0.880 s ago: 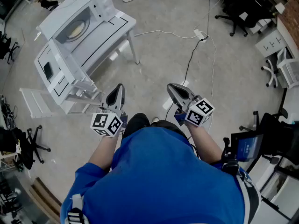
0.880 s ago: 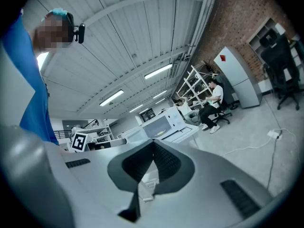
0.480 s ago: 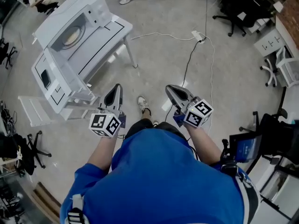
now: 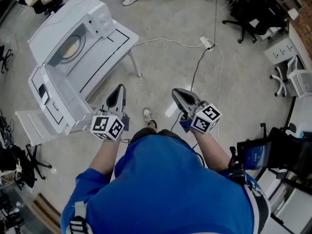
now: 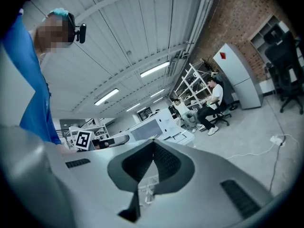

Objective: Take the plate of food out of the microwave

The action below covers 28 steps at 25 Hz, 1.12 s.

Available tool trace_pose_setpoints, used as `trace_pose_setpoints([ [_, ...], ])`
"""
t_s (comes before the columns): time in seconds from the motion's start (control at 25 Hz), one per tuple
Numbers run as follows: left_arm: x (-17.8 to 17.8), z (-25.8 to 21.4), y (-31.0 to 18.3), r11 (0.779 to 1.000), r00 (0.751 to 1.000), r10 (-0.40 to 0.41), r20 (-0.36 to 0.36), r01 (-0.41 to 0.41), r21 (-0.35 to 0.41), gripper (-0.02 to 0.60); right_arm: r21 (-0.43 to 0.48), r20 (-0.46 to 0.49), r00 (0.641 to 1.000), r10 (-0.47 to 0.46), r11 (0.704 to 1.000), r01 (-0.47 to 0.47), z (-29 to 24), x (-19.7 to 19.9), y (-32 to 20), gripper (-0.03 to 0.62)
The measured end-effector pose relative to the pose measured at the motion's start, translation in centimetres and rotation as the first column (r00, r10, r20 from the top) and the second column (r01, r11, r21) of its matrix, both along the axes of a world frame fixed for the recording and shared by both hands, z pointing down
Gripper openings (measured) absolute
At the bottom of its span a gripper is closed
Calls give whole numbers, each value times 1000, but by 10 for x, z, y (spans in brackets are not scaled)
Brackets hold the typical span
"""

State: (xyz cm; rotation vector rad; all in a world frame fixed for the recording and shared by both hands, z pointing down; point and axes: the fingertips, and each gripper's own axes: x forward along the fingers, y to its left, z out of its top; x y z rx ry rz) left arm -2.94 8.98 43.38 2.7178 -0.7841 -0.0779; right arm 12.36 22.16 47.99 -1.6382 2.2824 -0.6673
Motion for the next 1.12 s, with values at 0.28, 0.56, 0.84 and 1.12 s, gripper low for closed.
trace_pose_setpoints([
  [0.28, 0, -4, -63, 998, 998, -61, -10, 61, -9, 9, -1, -9, 998, -69, 998, 69, -9, 0, -77, -3],
  [0.56, -10, -2, -113, 992, 992, -129, -16, 128, -21, 9, -2, -21, 990, -136, 991, 136, -12, -4, -145, -3],
  [0.84, -32, -2, -142, 972, 972, -235, -13, 235, -31, 9, -5, -12, 969, -247, 969, 247, -12, -22, -194, -3],
  [1.12, -51, 4, -175, 922, 922, -387, -4, 386, -30, 9, 2, -20, 915, -402, 915, 402, -11, -34, -251, -3],
])
